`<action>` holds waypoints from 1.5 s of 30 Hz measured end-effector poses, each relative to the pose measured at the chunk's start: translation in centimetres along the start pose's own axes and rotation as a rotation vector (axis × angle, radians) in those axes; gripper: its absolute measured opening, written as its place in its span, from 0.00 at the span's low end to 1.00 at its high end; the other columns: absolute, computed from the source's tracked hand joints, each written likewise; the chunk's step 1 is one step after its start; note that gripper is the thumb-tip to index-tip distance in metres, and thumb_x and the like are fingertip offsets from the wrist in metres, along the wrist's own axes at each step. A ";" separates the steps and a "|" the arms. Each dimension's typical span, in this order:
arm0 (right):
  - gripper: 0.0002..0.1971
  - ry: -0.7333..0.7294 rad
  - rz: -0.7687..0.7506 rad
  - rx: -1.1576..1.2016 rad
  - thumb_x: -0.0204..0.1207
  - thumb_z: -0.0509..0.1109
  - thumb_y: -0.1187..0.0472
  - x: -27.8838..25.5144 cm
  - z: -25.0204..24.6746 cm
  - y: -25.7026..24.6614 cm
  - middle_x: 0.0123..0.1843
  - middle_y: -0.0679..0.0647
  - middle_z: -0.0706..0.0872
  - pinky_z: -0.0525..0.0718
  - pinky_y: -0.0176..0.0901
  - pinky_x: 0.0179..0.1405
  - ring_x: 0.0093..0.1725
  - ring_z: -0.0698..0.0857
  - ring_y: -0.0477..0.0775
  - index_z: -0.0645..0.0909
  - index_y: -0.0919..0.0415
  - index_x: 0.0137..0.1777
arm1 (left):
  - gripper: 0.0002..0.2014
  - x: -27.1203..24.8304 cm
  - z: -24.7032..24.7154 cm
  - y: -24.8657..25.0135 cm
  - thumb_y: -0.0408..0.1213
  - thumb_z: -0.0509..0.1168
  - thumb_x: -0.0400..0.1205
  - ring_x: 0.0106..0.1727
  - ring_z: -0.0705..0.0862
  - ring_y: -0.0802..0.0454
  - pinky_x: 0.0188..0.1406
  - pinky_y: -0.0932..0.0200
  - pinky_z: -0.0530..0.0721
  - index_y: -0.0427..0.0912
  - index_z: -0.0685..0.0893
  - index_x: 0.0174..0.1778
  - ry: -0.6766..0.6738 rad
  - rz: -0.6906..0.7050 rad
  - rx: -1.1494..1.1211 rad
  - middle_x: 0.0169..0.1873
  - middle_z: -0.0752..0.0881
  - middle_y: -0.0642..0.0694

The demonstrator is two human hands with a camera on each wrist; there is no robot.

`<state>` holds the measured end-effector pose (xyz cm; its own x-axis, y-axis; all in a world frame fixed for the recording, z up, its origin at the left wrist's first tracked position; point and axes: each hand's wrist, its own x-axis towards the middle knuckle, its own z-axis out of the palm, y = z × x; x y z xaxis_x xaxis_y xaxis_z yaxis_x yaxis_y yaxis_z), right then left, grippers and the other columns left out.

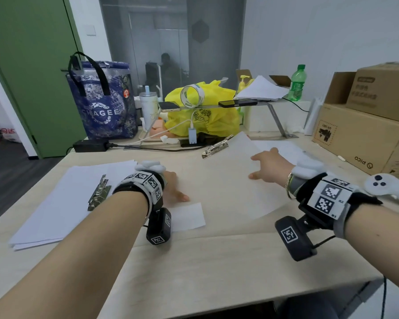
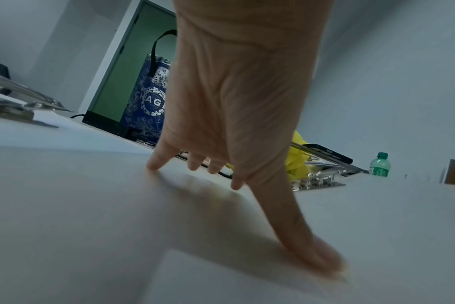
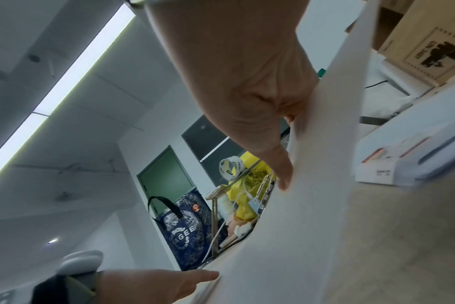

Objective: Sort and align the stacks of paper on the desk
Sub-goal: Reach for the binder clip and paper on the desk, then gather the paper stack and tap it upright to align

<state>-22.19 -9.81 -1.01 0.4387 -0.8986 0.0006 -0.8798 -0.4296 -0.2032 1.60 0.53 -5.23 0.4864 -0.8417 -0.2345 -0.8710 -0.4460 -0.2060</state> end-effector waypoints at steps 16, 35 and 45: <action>0.28 -0.064 0.209 -0.248 0.84 0.52 0.43 1.6 -2.3 6.2 0.75 0.58 0.75 0.68 0.49 0.73 0.77 0.68 0.62 0.72 0.61 0.75 | 0.52 0.1 -2.6 5.1 0.69 0.65 0.71 0.80 0.65 0.41 0.79 0.44 0.65 0.45 0.52 0.84 -0.158 0.182 0.100 0.80 0.64 0.41; 0.35 -0.265 -0.125 -0.279 0.80 0.59 0.39 1.6 0.4 -2.7 0.80 0.63 0.65 0.67 0.52 0.75 0.78 0.66 0.65 0.62 0.57 0.81 | 0.38 1.7 -3.4 6.4 0.59 0.63 0.80 0.79 0.68 0.45 0.77 0.52 0.66 0.40 0.63 0.81 -0.057 0.241 -0.107 0.79 0.67 0.43; 0.29 -0.309 -0.428 -0.224 0.81 0.63 0.47 0.0 1.5 -12.6 0.79 0.56 0.70 0.69 0.47 0.74 0.77 0.70 0.56 0.68 0.61 0.78 | 0.17 0.6 -4.3 -2.9 0.43 0.60 0.84 0.63 0.84 0.45 0.55 0.58 0.78 0.38 0.87 0.61 0.274 0.110 -0.412 0.61 0.87 0.44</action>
<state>-10.89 -4.26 0.11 0.7680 -0.5874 -0.2554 -0.6145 -0.7881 -0.0355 4.07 0.01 -0.67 0.4028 -0.9146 0.0359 -0.8977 -0.3870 0.2106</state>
